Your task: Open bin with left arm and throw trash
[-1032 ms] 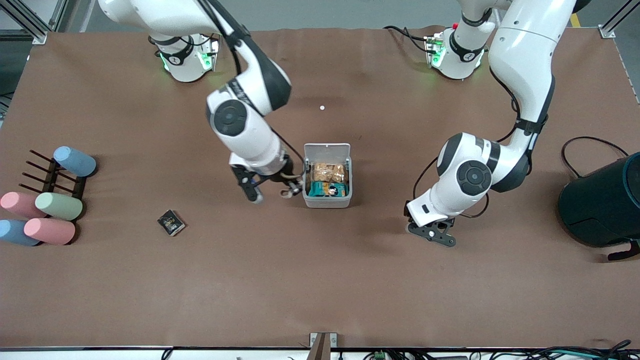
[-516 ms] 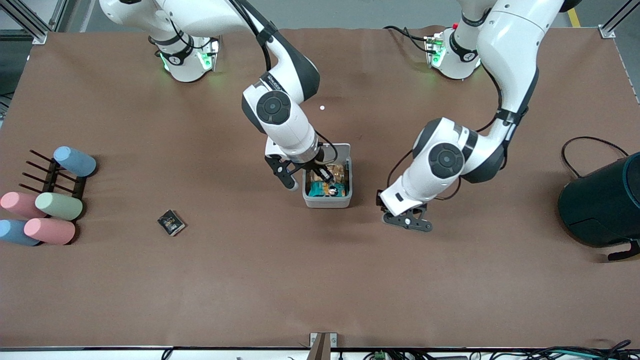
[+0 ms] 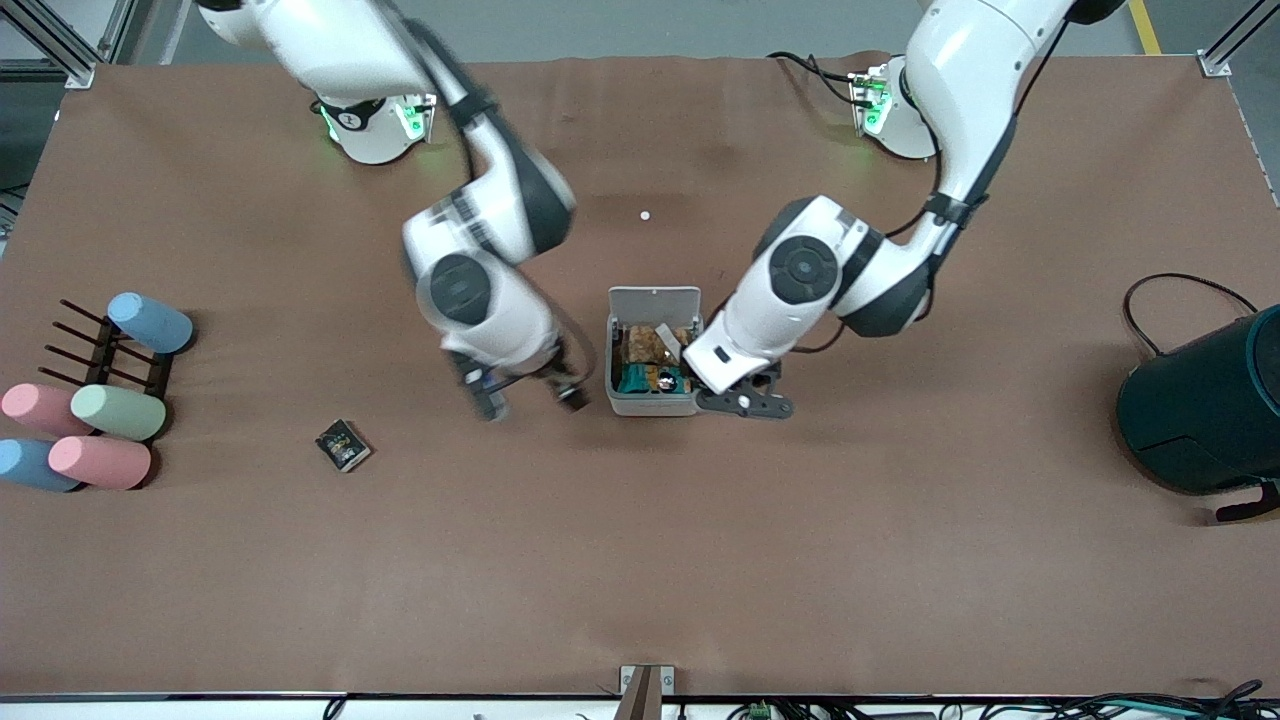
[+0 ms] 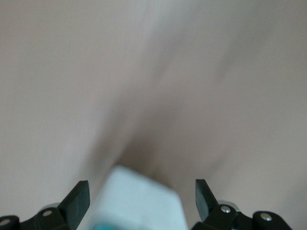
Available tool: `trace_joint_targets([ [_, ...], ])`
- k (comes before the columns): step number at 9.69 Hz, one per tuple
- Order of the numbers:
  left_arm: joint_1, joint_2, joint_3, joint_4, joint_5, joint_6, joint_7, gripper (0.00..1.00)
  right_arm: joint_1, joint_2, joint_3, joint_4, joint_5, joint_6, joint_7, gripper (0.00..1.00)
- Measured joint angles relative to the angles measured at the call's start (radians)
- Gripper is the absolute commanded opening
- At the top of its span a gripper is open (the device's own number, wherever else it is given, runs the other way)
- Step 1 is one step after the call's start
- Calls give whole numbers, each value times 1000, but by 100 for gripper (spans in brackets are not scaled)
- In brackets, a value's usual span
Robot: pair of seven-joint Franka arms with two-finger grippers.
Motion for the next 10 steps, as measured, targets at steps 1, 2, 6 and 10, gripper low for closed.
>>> trace_joint_targets([
  [1, -19, 3, 0, 0, 0, -2, -34, 9, -89, -8, -1, -44, -33, -14, -127, 98],
  [2, -32, 8, 2, 0, 2, -3, -57, 31, -160, -15, -1, -107, -73, -3, -242, 98],
  [6, -29, 24, 11, 8, 49, -4, -64, 100, -353, -49, -2, -405, -148, 331, -661, 99],
  [10, -9, 22, 14, 33, 61, -30, -64, 100, -415, -63, 3, -574, -148, 699, -767, 99],
])
